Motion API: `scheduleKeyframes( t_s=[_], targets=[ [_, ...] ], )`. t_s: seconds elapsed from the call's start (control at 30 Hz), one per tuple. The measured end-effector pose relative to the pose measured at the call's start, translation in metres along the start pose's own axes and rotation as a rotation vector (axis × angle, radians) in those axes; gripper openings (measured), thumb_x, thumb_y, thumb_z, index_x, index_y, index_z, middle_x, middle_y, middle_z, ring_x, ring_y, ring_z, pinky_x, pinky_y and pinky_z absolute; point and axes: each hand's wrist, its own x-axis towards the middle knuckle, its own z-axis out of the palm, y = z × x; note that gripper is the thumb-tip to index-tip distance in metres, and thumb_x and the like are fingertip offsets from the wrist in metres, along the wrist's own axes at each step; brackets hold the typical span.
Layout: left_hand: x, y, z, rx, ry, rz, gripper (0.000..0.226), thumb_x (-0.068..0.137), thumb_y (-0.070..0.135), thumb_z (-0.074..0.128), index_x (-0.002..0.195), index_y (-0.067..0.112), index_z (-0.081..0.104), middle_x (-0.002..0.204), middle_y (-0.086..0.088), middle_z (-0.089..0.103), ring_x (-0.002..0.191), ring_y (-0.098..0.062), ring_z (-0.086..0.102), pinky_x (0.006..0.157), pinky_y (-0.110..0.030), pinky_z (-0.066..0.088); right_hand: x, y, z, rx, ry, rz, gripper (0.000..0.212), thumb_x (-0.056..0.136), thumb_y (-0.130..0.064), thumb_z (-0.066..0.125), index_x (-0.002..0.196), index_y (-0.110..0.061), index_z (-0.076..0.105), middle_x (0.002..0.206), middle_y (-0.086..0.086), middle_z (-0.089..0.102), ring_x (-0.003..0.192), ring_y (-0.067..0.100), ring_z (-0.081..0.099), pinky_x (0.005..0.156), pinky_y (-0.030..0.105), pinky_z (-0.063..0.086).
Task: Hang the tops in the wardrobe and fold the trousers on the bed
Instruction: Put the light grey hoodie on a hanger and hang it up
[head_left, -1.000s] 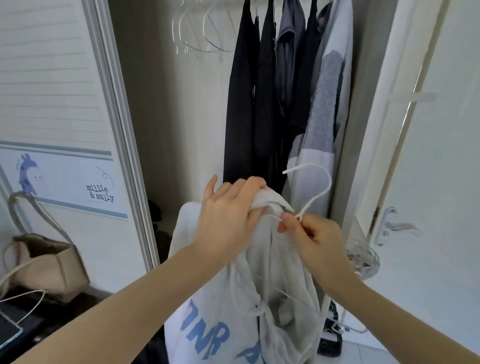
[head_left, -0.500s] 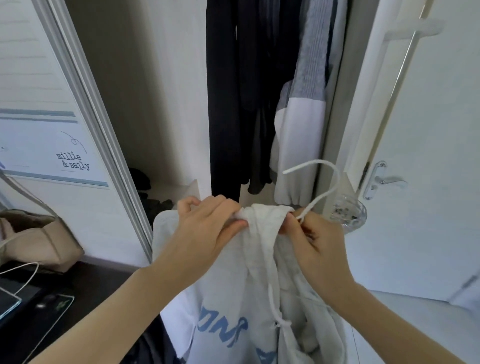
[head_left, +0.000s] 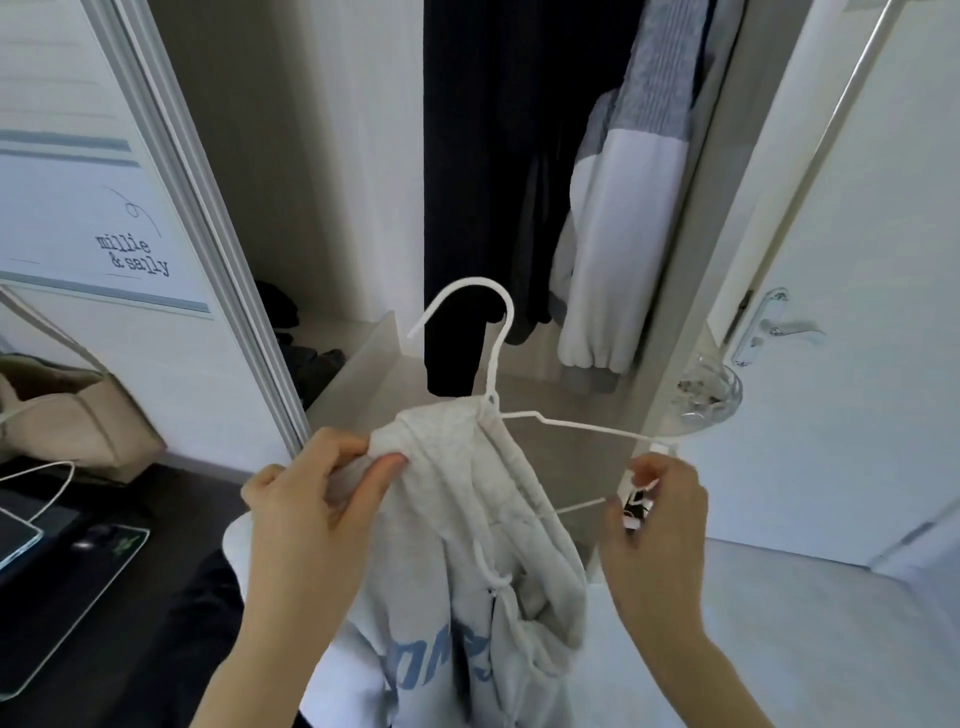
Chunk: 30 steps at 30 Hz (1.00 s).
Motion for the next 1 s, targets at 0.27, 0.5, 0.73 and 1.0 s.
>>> scheduleKeyframes(
  t_s=[0.27, 0.5, 0.73, 1.0],
  targets=[
    [-0.011, -0.015, -0.024, -0.017, -0.001, -0.101, 0.024, 0.07, 0.061, 0.057, 0.088, 0.045, 0.059, 0.08, 0.017, 0.064, 0.082, -0.034, 0.057, 0.077, -0.053, 0.049, -0.074, 0.07, 0.083, 0.133, -0.77, 1.151, 0.061, 0.075, -0.06, 0.068, 0.113, -0.016, 0.051, 0.111, 0.008, 0.057, 0.096, 0.027, 0.059, 0.087, 0.044, 0.046],
    [-0.019, -0.037, -0.058, 0.008, 0.032, -0.143, 0.017, 0.079, 0.051, 0.072, 0.089, 0.043, 0.06, 0.084, 0.015, 0.065, 0.085, -0.027, 0.061, 0.085, -0.053, 0.048, -0.039, 0.067, 0.088, 0.336, -0.46, 0.981, 0.02, 0.098, -0.016, 0.047, 0.089, -0.004, 0.06, 0.07, 0.012, 0.056, 0.055, 0.022, 0.05, 0.054, 0.027, 0.045],
    [-0.031, -0.084, -0.077, 0.298, -0.019, 0.187, 0.024, 0.088, 0.045, 0.057, 0.081, 0.025, 0.068, 0.074, 0.022, 0.06, 0.072, 0.004, 0.053, 0.064, -0.055, 0.041, 0.006, 0.041, 0.052, 0.134, -0.352, 0.532, 0.025, 0.094, -0.009, 0.05, 0.07, -0.004, 0.048, 0.065, 0.011, 0.049, 0.059, 0.022, 0.045, 0.056, 0.031, 0.039],
    [-0.038, -0.07, -0.031, 0.301, -0.108, 0.127, 0.041, 0.089, 0.064, 0.046, 0.08, 0.03, 0.067, 0.081, 0.026, 0.059, 0.078, 0.005, 0.047, 0.079, -0.036, 0.028, -0.009, -0.054, 0.039, 0.088, -0.547, -0.194, 0.014, 0.092, -0.014, 0.057, 0.078, -0.017, 0.058, 0.079, -0.008, 0.055, 0.072, 0.0, 0.052, 0.065, 0.008, 0.039]
  ],
)
